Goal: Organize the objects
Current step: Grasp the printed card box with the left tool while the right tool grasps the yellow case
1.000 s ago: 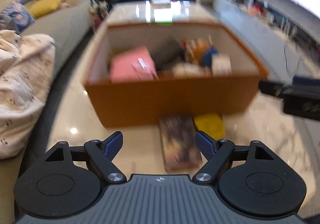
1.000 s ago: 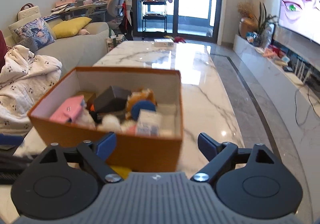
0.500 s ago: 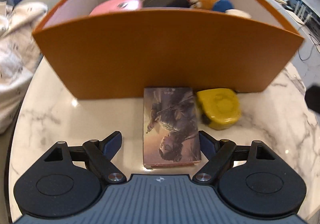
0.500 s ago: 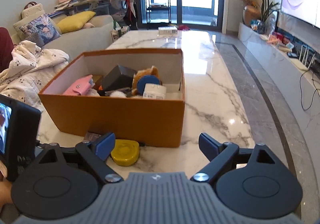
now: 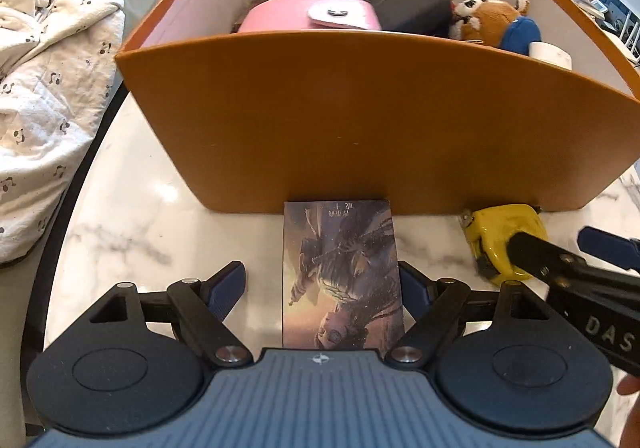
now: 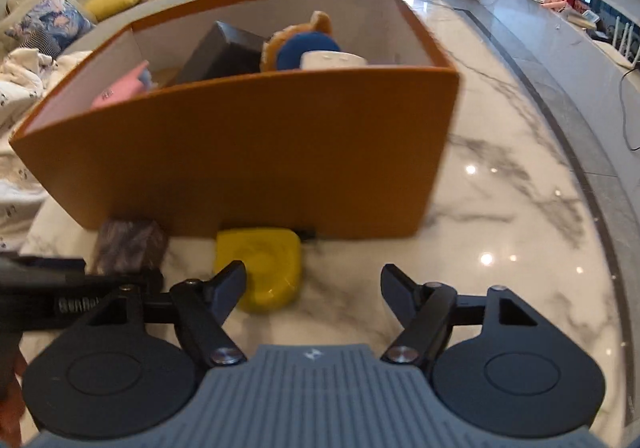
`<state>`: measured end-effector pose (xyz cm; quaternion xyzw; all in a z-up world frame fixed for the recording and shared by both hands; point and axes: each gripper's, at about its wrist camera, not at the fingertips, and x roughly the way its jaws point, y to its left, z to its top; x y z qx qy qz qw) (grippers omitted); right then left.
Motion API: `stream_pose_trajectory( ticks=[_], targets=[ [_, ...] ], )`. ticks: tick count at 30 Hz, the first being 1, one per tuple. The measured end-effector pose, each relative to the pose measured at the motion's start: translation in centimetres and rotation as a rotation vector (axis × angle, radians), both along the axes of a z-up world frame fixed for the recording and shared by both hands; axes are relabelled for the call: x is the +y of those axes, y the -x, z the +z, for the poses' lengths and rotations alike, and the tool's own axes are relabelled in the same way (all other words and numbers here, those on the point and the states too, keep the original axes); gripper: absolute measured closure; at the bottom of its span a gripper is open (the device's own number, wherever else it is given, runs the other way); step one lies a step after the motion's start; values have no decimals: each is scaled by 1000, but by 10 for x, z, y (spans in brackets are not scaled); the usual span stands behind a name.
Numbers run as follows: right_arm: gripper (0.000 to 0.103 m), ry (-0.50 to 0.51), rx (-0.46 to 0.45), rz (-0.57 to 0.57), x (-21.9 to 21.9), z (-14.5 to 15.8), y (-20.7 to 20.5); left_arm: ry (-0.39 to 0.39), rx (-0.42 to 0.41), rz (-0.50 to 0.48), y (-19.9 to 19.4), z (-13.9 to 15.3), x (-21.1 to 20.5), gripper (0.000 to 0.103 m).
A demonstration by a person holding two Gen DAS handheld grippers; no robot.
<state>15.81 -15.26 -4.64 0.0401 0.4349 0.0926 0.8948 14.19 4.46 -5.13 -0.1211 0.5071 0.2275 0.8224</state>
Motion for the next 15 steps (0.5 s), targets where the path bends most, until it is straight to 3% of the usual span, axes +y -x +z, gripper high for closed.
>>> stream_pose_trajectory(
  ticks=[9, 15],
  targets=[
    [32, -30, 8, 34, 16, -8, -4, 4, 2, 33, 14, -2, 20, 2],
    [36, 53, -44, 59, 30, -11, -2, -6, -15, 28, 15, 0, 23, 1]
  ],
)
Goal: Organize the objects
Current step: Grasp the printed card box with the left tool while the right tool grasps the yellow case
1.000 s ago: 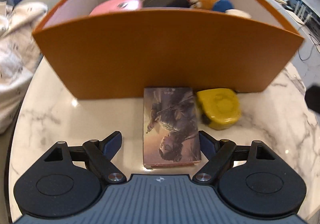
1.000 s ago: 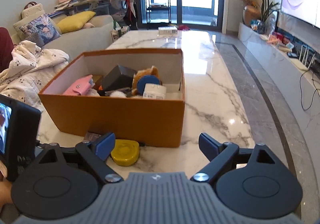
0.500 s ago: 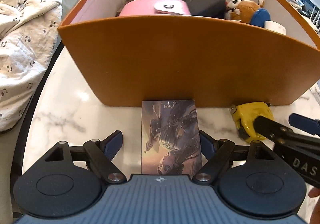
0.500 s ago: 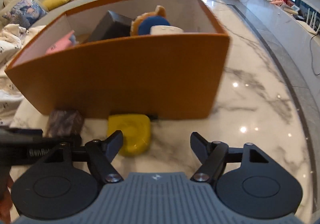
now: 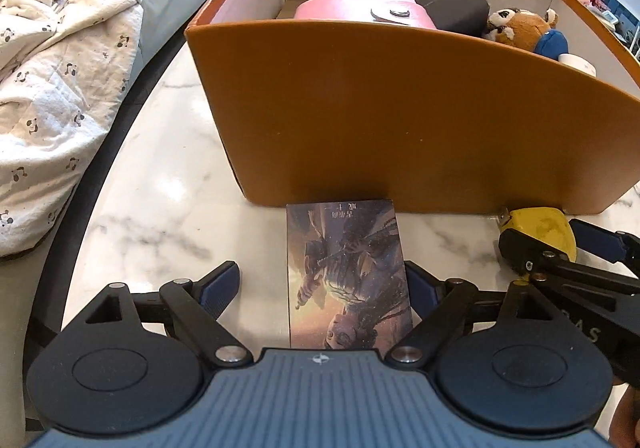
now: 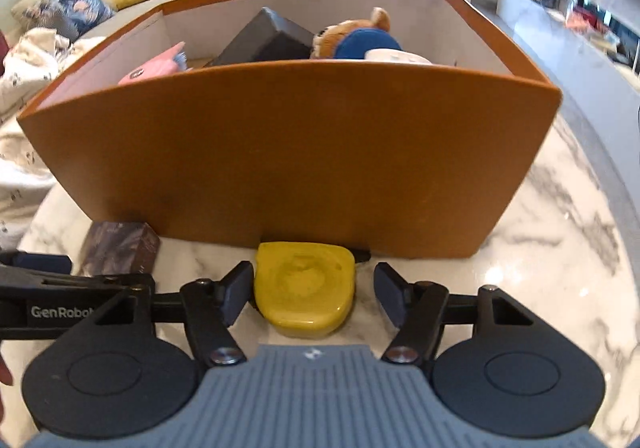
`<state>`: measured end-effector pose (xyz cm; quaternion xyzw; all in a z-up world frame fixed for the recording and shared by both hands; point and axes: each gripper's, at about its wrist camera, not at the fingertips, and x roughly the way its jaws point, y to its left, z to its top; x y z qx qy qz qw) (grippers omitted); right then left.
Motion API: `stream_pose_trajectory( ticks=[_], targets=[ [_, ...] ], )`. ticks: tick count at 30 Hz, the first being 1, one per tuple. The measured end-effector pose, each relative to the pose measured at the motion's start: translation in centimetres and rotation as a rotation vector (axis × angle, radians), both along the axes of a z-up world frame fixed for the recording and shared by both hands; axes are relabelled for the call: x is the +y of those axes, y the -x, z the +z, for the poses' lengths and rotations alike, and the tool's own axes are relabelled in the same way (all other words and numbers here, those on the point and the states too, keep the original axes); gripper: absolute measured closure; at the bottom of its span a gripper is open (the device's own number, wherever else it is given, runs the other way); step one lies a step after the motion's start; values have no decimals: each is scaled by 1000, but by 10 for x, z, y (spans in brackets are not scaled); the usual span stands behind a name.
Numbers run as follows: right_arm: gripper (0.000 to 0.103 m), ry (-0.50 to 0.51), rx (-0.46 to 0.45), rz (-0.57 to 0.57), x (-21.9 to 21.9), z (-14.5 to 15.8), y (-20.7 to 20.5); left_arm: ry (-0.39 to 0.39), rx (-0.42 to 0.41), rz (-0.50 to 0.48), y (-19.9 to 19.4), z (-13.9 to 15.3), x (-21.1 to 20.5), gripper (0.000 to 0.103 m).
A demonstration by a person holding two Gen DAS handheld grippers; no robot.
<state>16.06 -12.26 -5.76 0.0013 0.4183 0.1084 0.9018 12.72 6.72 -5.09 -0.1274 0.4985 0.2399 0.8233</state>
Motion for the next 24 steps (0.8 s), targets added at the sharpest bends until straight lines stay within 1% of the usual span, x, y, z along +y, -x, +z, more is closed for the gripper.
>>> stream_pose_trajectory(
  ticks=[1, 3, 4, 6, 7, 8, 12, 15, 18, 24],
  targets=[
    [38, 10, -8, -2, 1, -1, 1, -3, -2, 3, -1, 0, 0, 0],
    [46, 29, -27, 0, 4, -2, 4, -7, -9, 12, -1, 0, -2, 0],
    [47, 39, -33, 1, 5, -2, 5, -11, -12, 12, 0, 0, -4, 1],
    [47, 35, -34, -5, 3, -2, 5, -9, -21, -12, 0, 3, -5, 15],
    [47, 30, -29, -10, 1, -1, 6, -10, -24, -41, 0, 7, -8, 36],
    [47, 25, -26, -15, -1, -1, 7, -22, -12, -56, 0, 9, -10, 36],
    [47, -1, -17, -1, -7, 3, 11, 8, -16, -66, 3, 10, -7, 36],
    [47, 11, -19, 3, -11, 6, 15, 41, -22, -62, 8, 13, -7, 36],
    [47, -9, -6, 5, -14, 10, 16, 78, -25, -63, 12, 15, -4, 36],
    [47, -18, -14, 31, -17, 24, 30, 85, -50, -101, 26, 35, -21, 36]
  ],
)
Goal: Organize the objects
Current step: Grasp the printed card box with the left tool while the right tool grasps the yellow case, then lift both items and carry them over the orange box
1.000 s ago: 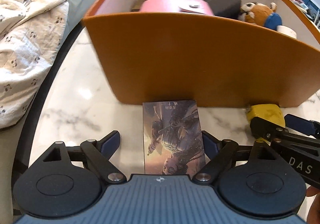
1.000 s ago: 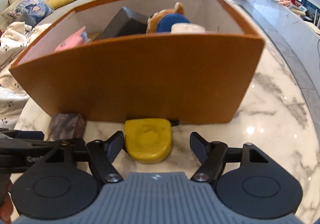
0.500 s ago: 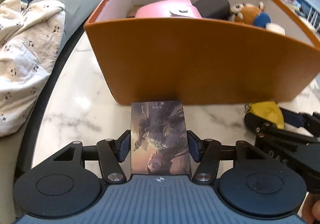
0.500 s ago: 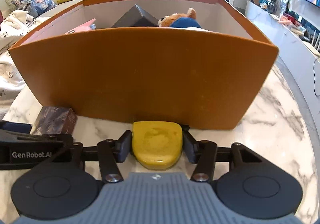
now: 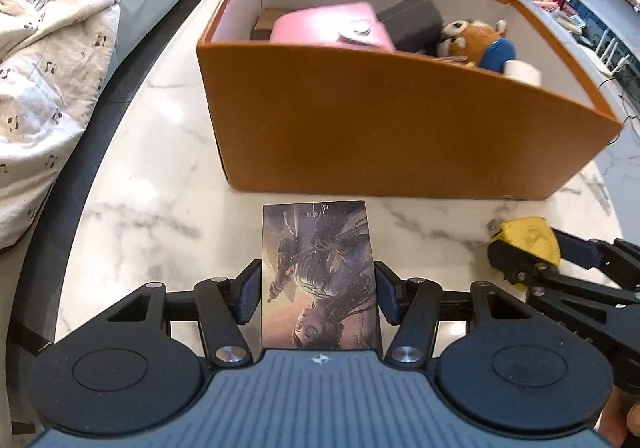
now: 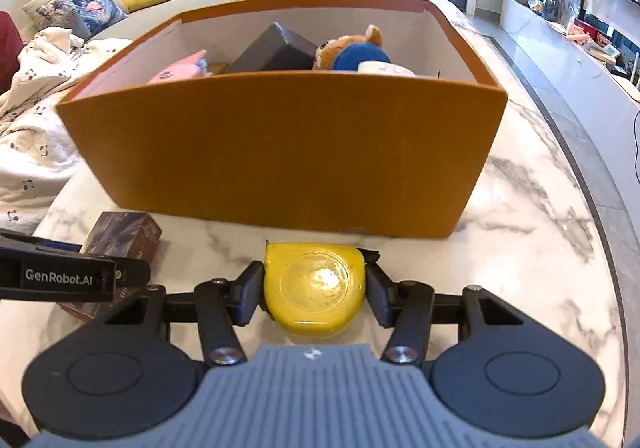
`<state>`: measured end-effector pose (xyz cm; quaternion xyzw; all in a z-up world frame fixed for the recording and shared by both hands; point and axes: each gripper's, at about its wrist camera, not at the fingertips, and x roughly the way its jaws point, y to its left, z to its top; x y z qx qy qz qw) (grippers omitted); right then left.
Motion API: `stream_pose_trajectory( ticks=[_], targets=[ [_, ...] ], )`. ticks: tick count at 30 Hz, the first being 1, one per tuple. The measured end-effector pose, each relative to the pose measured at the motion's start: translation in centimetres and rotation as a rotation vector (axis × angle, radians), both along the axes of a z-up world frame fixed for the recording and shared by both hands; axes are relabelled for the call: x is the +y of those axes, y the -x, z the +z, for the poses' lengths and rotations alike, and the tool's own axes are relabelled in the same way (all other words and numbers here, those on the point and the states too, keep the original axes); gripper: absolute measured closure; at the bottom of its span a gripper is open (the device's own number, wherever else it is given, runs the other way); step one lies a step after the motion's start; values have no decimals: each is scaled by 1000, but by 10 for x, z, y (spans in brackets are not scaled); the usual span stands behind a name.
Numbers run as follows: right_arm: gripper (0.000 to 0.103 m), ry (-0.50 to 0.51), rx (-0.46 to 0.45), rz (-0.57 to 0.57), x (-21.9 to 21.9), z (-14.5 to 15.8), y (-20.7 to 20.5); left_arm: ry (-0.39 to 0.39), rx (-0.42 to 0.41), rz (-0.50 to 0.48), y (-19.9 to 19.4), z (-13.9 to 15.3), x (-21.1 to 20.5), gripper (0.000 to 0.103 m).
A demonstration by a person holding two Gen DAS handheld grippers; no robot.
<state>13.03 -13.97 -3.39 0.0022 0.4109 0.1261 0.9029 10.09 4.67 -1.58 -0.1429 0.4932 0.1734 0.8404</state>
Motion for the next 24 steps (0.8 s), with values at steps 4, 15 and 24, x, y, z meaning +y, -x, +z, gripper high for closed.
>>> stream_pose_trajectory(
  ticks=[4, 15, 24],
  targets=[
    [47, -7, -8, 20, -2, 11, 17, -10, -25, -32, 9, 12, -7, 36],
    [47, -115, -146, 28, -27, 79, 51, -64, -223, -61, 16, 78, -14, 36],
    [47, -191, -263, -61, -25, 120, -23, -160, -358, -25, -75, 107, 22, 36]
  ],
)
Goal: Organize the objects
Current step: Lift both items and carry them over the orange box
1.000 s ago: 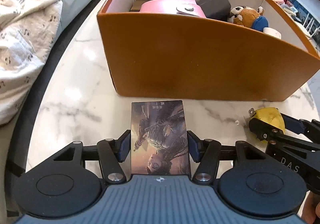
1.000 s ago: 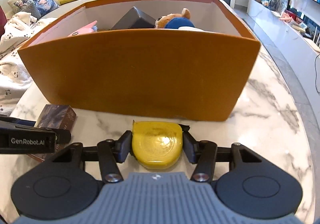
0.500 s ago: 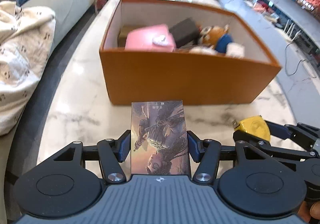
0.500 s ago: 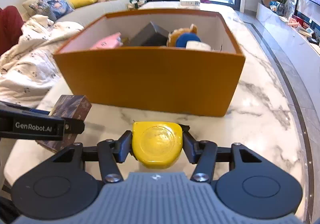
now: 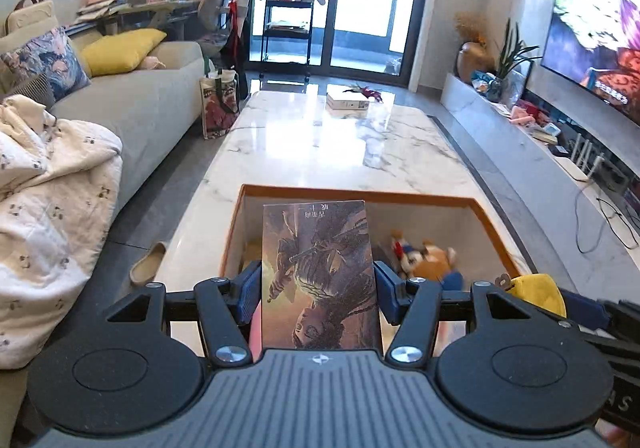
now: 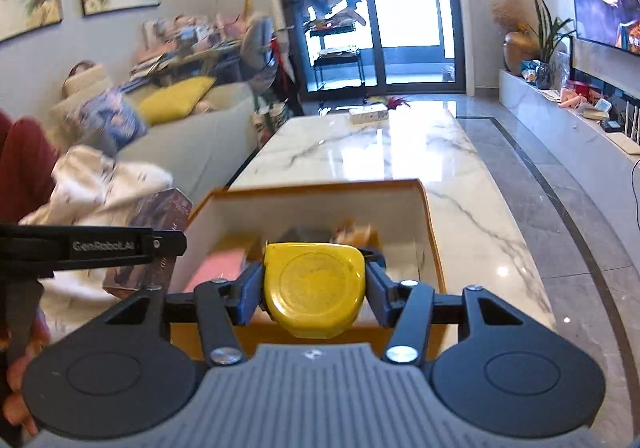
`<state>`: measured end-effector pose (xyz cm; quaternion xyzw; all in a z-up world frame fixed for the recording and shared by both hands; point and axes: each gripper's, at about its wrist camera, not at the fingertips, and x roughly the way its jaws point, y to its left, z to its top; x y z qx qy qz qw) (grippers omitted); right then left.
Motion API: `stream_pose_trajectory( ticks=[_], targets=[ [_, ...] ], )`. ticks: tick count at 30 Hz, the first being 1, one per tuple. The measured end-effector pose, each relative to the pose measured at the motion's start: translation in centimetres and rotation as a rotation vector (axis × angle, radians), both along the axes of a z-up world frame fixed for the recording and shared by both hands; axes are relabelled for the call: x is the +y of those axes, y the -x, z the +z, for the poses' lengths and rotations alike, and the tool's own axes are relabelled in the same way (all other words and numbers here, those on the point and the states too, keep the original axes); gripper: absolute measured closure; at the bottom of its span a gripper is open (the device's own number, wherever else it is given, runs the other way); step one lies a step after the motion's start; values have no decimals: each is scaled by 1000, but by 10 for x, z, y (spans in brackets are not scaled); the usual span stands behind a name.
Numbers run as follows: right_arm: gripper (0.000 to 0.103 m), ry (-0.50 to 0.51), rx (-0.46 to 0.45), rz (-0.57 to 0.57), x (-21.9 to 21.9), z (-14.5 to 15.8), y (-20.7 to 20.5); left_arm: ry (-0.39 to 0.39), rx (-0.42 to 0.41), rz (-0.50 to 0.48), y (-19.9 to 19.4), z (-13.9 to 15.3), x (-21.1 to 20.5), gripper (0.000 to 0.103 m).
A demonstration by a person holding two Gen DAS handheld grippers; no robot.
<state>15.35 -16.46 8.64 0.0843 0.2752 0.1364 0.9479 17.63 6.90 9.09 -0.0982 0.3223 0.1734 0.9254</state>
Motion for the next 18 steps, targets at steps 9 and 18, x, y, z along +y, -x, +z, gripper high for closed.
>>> stream_pose_trajectory(
  ticks=[9, 18],
  targets=[
    [47, 54, 112, -21, 28, -51, -65, -4, 82, -24, -64, -54, 36, 36],
    [47, 42, 135, -24, 33, -75, -86, -57, 158, -55, -75, -69, 33, 37]
  ],
)
